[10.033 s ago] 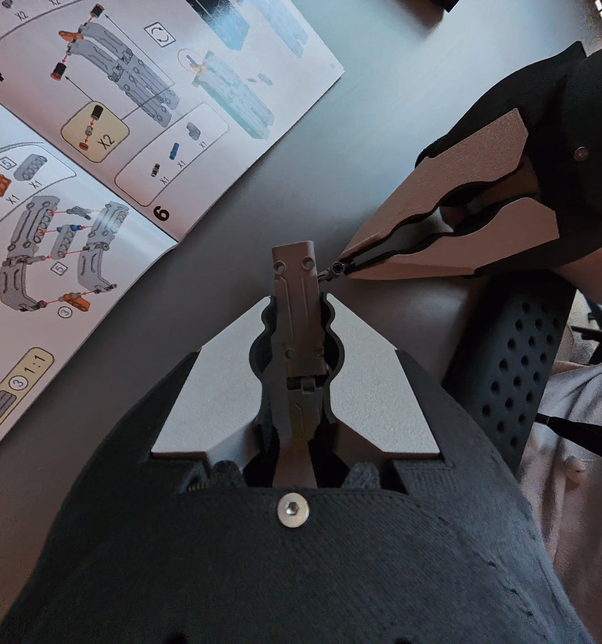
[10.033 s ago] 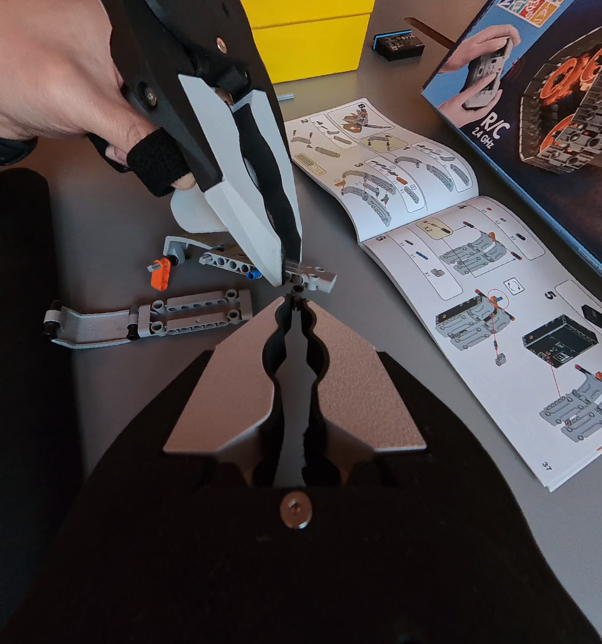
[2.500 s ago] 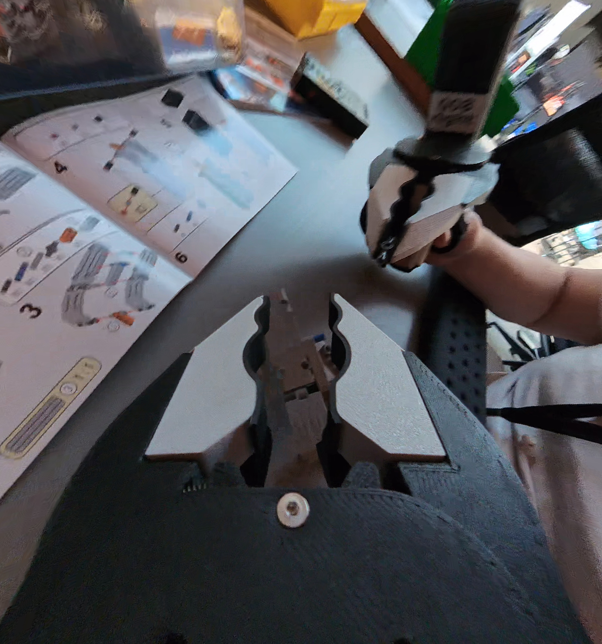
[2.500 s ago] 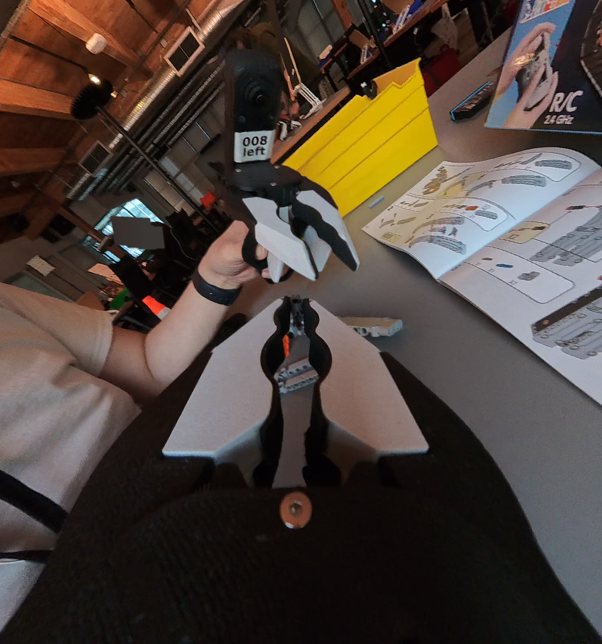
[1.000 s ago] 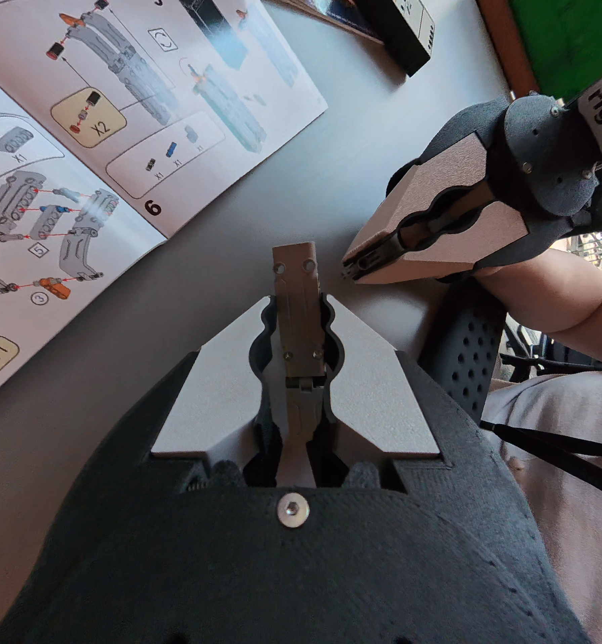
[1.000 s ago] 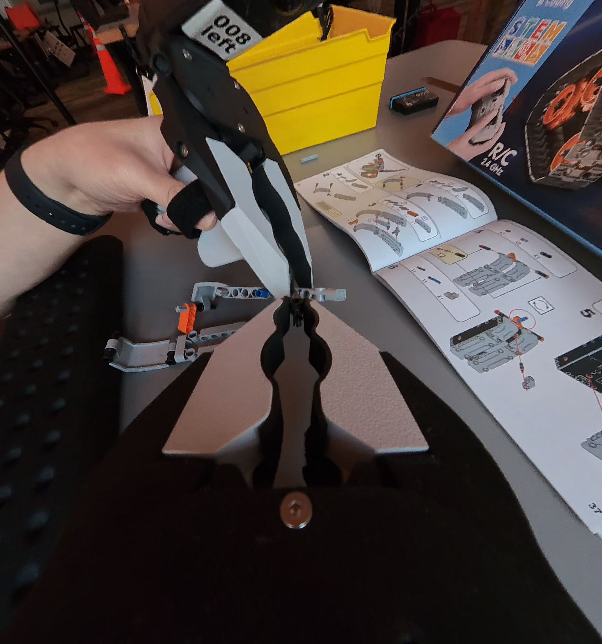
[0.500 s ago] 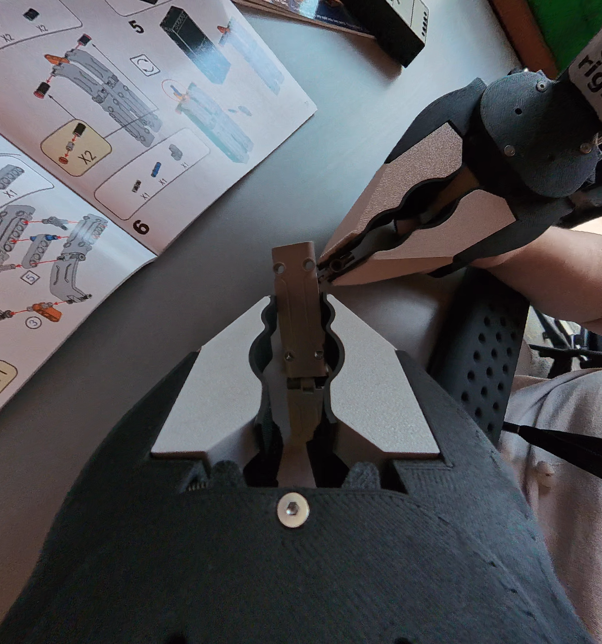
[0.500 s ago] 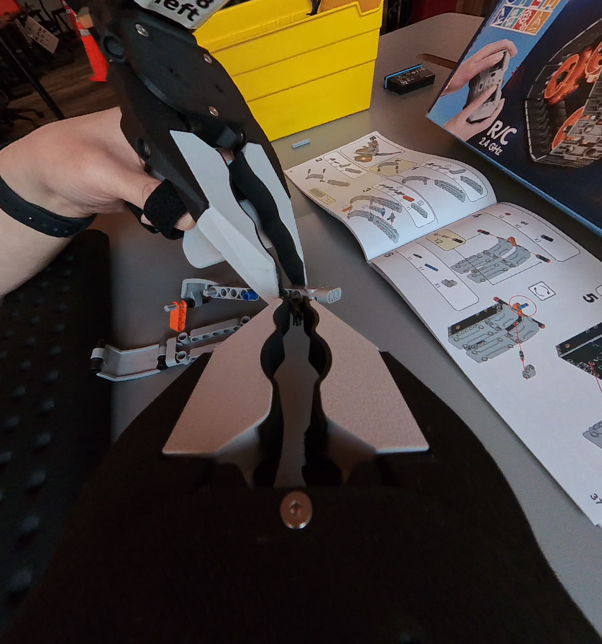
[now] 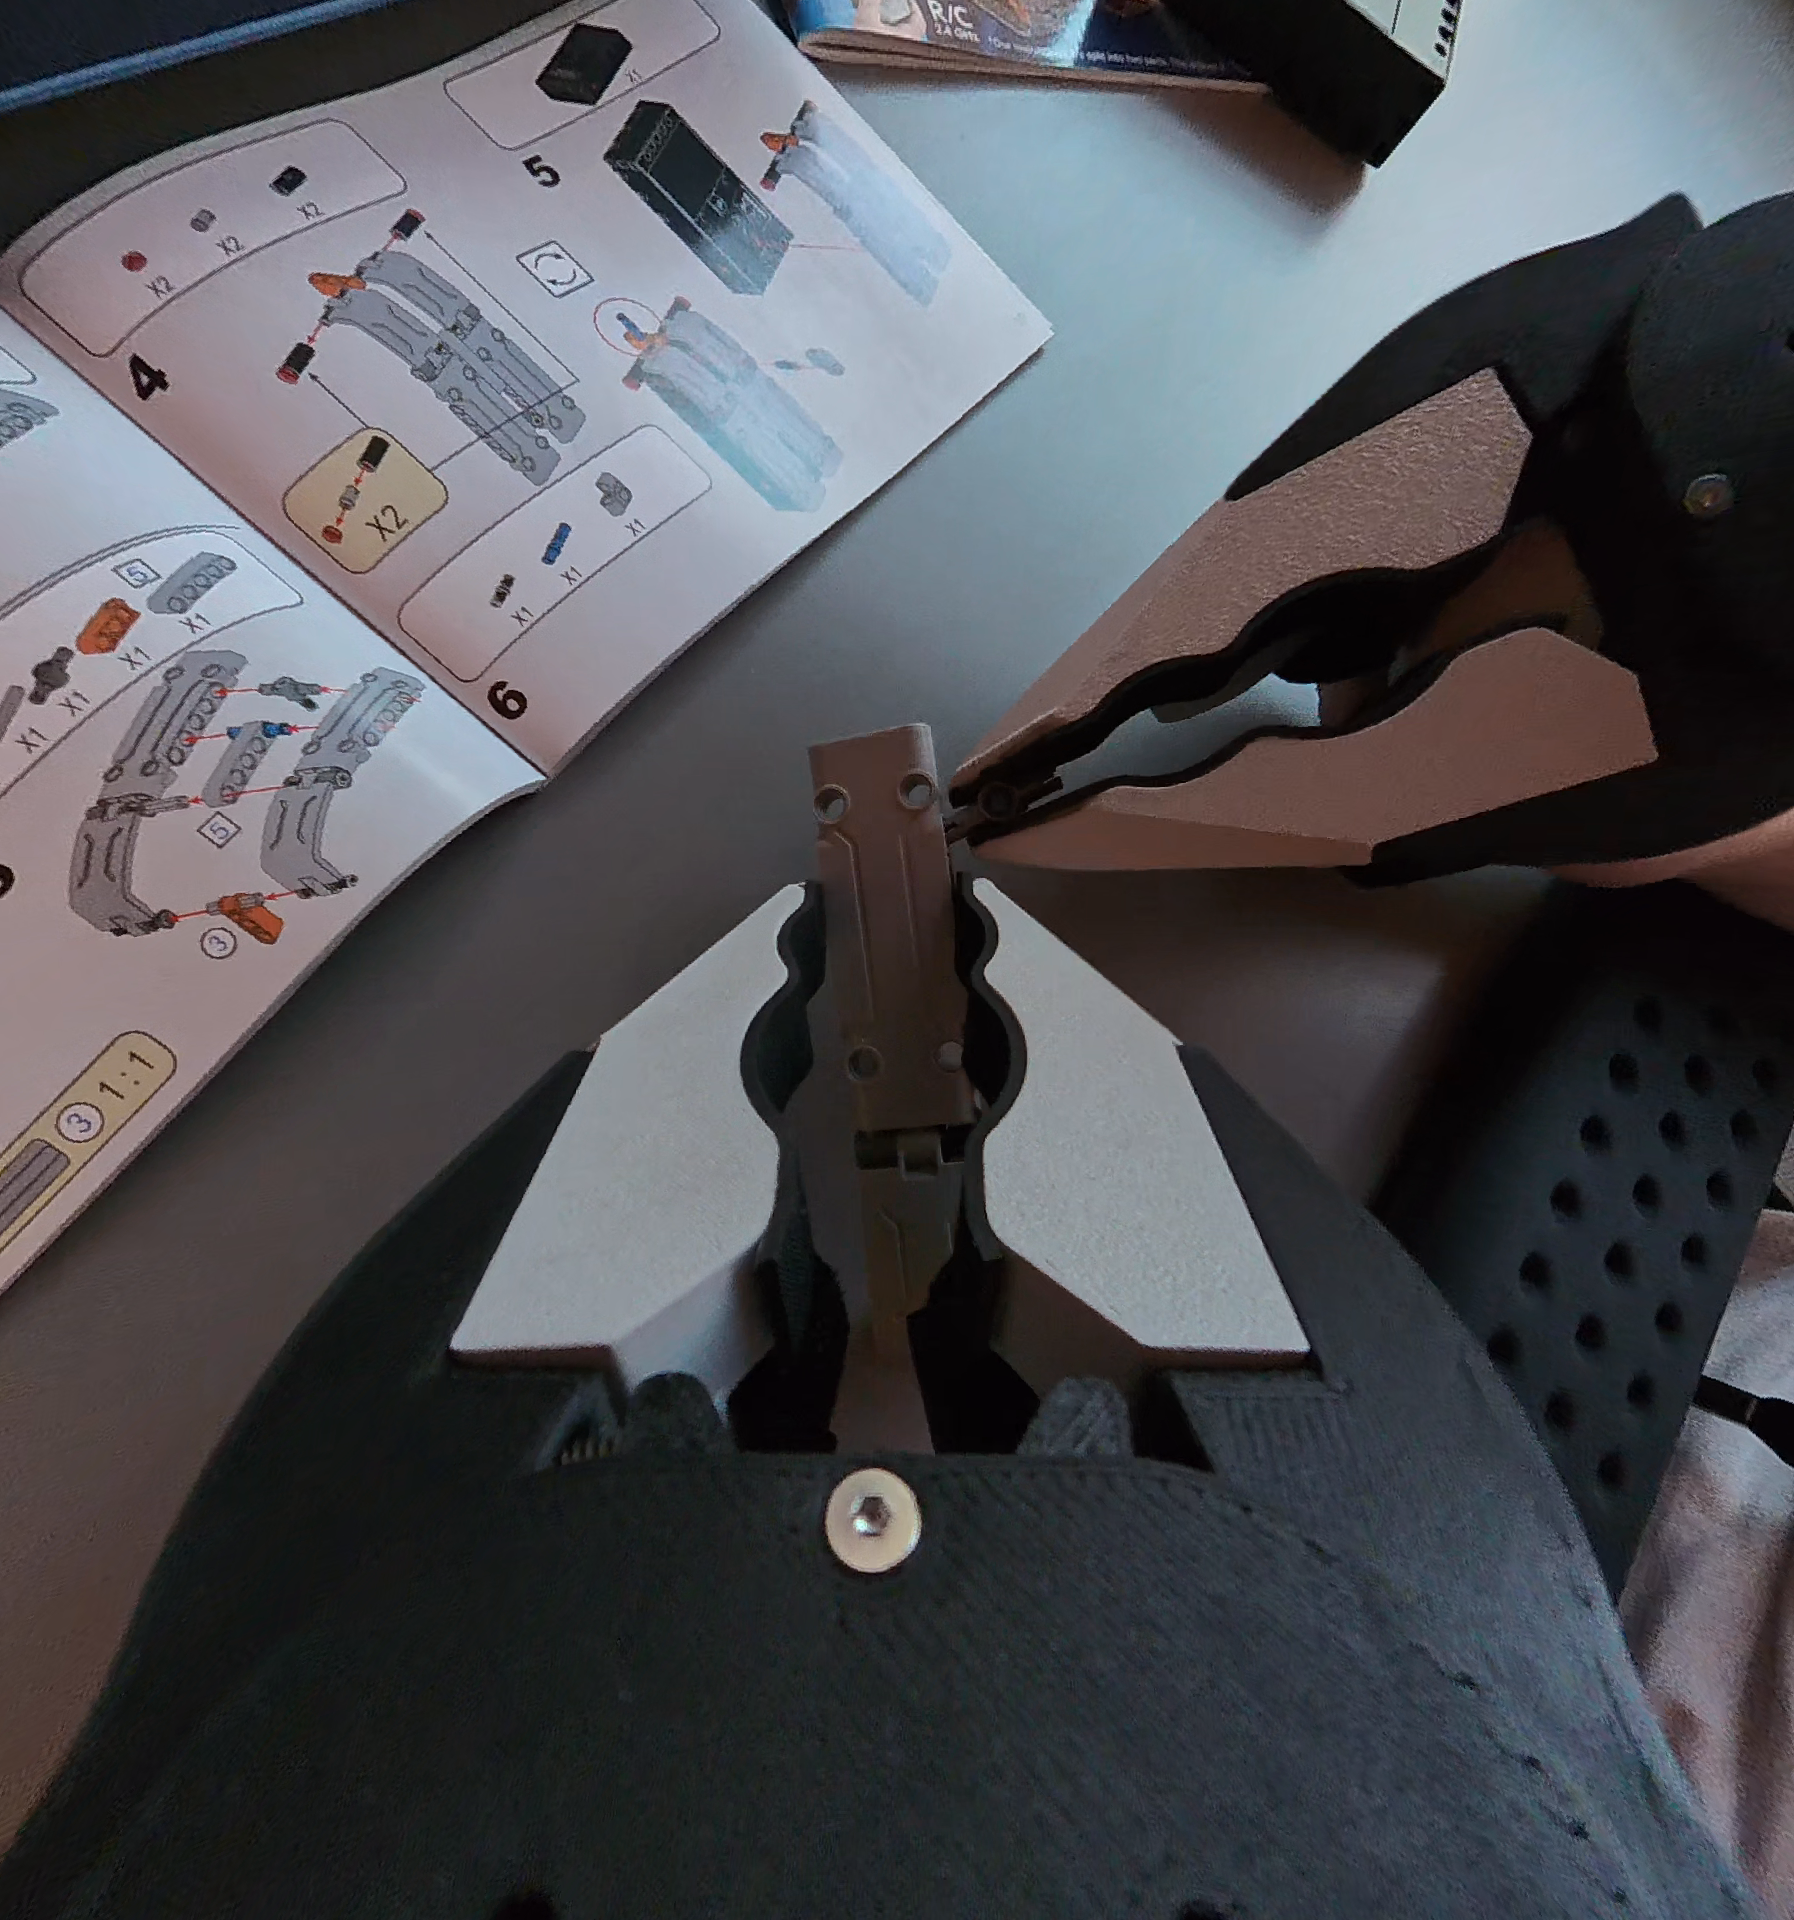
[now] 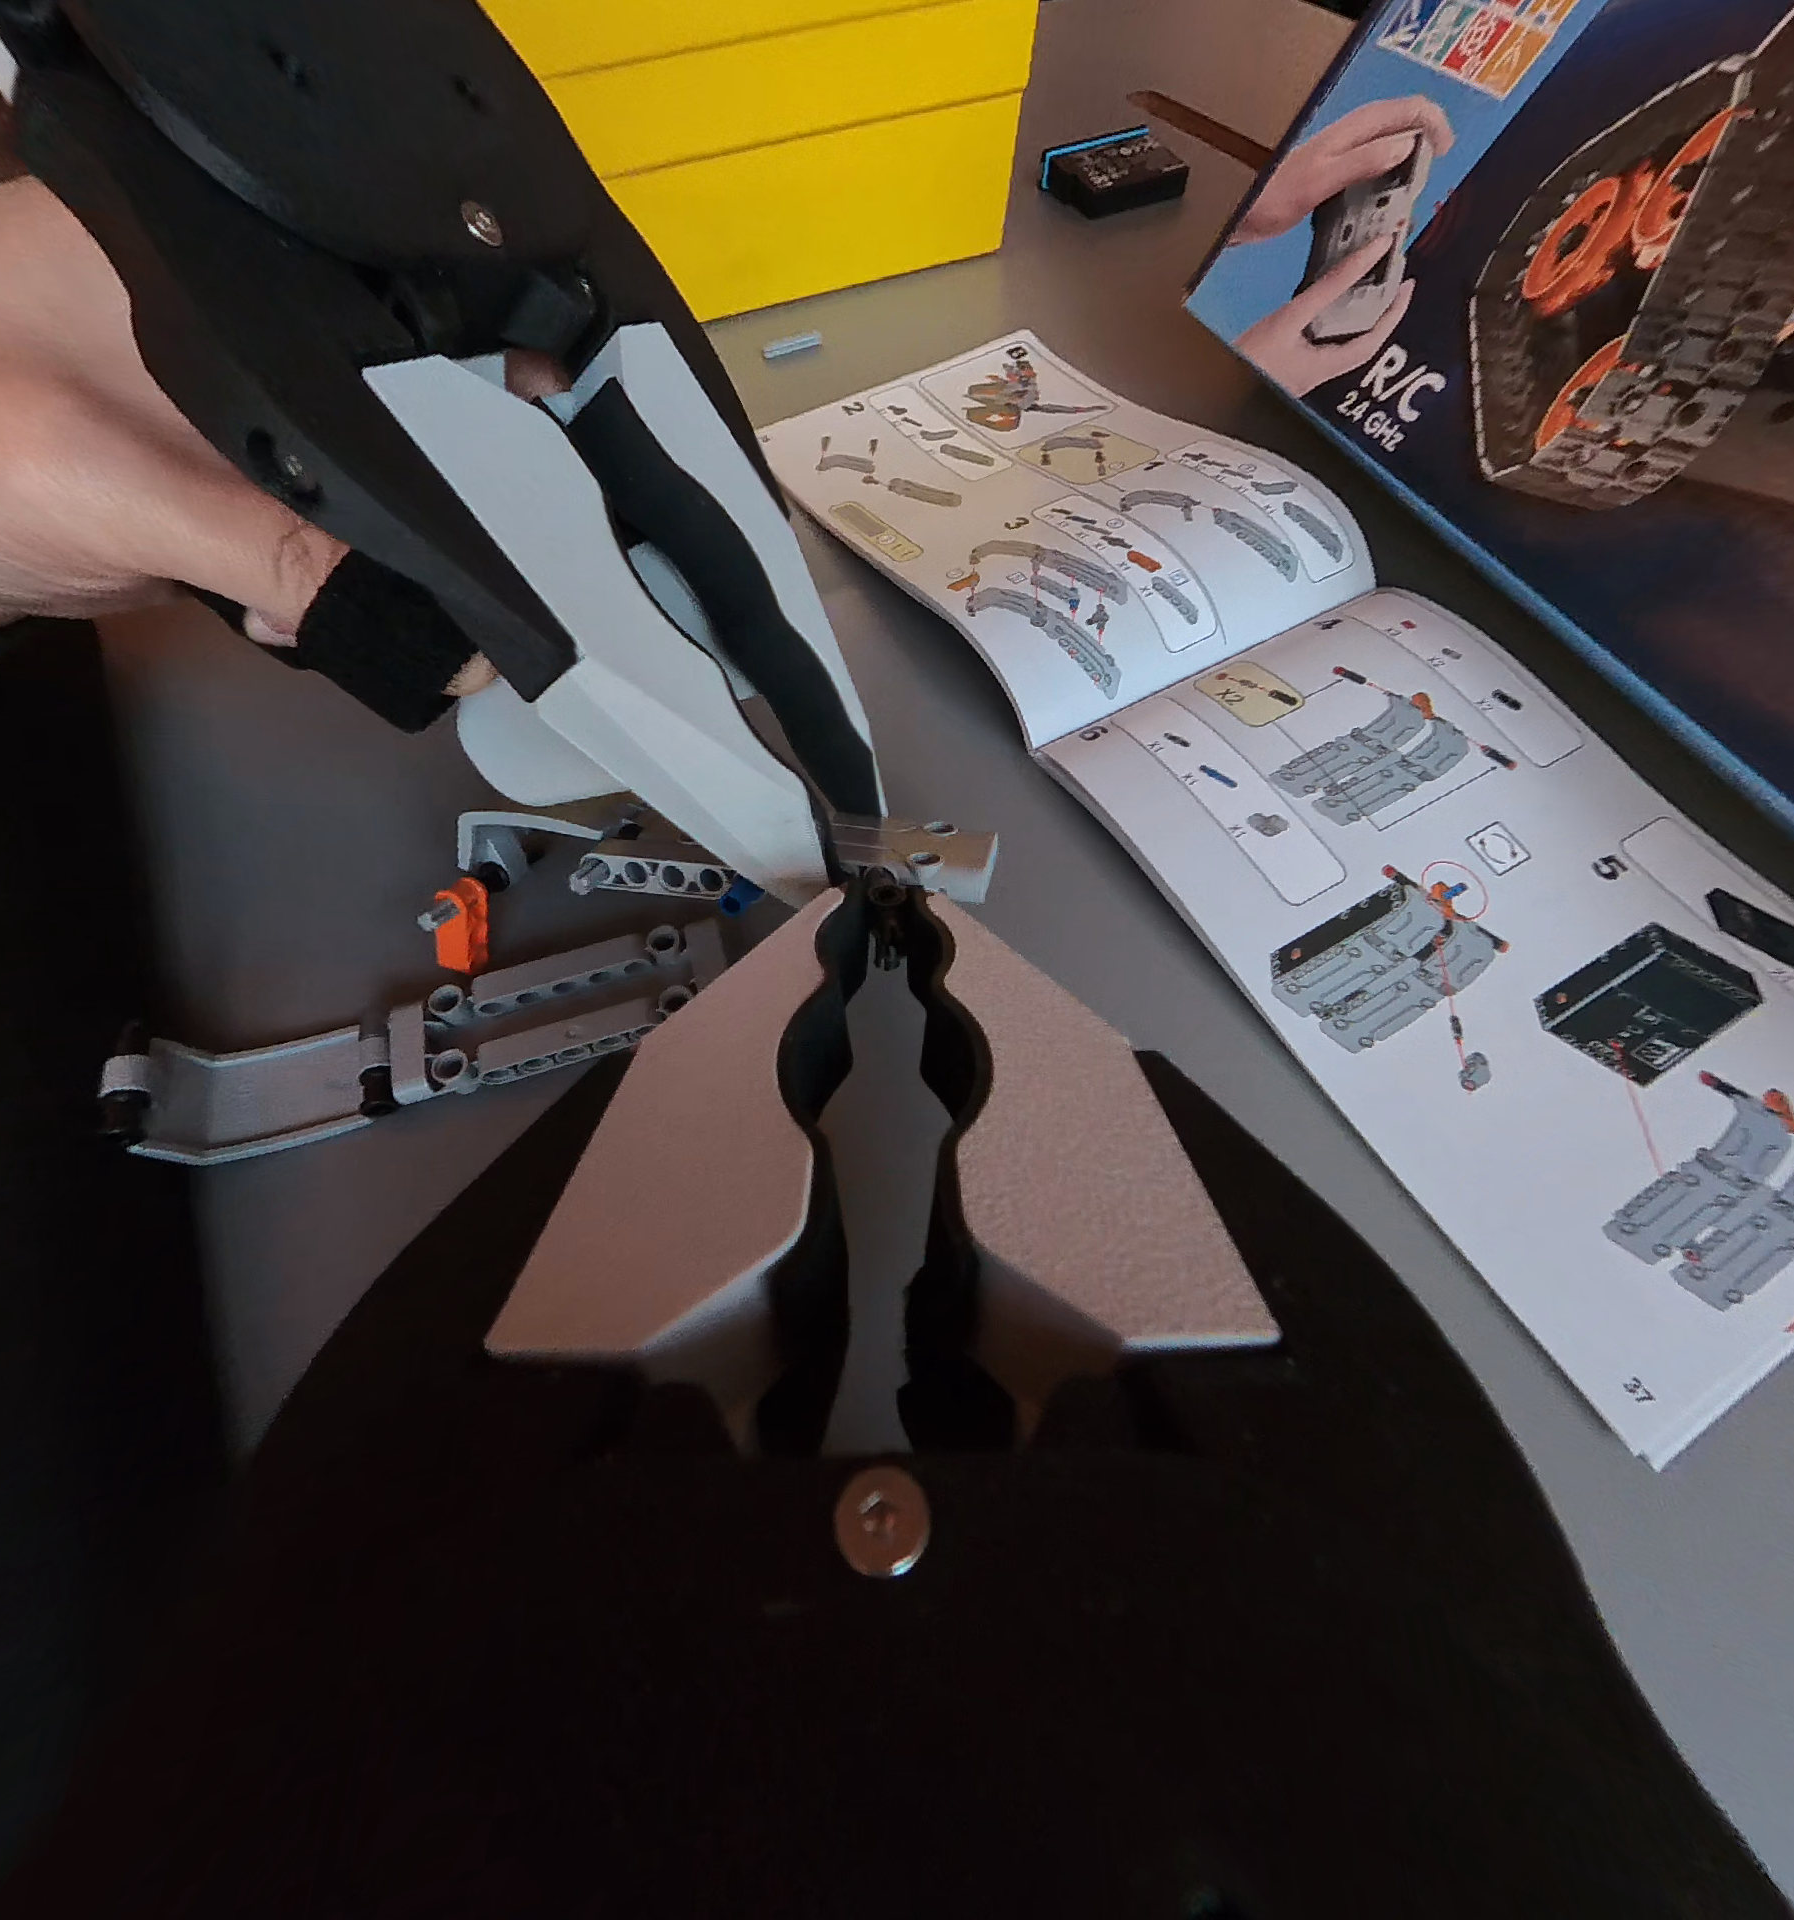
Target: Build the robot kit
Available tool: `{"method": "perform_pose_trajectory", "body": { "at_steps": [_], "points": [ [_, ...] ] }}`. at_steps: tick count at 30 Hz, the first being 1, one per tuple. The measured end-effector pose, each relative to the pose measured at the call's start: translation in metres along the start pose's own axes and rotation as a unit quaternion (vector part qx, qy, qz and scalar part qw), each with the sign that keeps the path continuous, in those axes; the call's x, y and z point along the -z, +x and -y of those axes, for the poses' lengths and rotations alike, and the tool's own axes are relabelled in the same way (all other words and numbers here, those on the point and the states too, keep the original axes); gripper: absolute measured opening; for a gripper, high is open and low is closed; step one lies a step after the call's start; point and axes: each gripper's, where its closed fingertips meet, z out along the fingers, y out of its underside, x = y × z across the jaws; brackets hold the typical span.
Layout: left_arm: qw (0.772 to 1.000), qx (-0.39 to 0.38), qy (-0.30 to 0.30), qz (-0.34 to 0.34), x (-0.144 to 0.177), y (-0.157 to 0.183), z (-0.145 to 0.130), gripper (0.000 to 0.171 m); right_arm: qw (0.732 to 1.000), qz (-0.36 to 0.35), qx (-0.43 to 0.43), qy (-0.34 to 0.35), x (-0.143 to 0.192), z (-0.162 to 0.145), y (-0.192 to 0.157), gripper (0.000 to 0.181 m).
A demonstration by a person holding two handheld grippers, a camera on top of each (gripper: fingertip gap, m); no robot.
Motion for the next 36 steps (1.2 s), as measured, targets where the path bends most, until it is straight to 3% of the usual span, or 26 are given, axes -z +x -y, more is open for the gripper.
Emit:
{"method": "perform_pose_trajectory", "body": {
  "at_steps": [15,23,29,34,36],
  "points": [
    [0.999,-0.015,0.018,0.032,0.002,-0.002,0.005,0.023,0.991,-0.094,0.093,-0.009,-0.002,0.006,0.004,0.005],
    [0.999,-0.029,0.001,0.034,0.000,-0.004,-0.001,0.023,0.996,-0.052,0.075,-0.014,-0.006,0.000,0.001,0.005],
    [1.000,0.004,0.002,-0.012,-0.001,-0.002,-0.002,0.024,0.999,-0.002,0.048,0.008,-0.004,0.000,-0.001,0.007],
    [0.998,-0.054,0.007,0.016,0.006,-0.007,0.001,0.024,0.995,0.068,0.046,0.048,0.014,0.008,-0.013,0.024],
    [0.997,-0.082,0.008,0.012,0.009,-0.004,0.001,0.024,0.993,0.080,0.079,0.044,0.019,0.007,-0.011,0.041]
  ]
}}
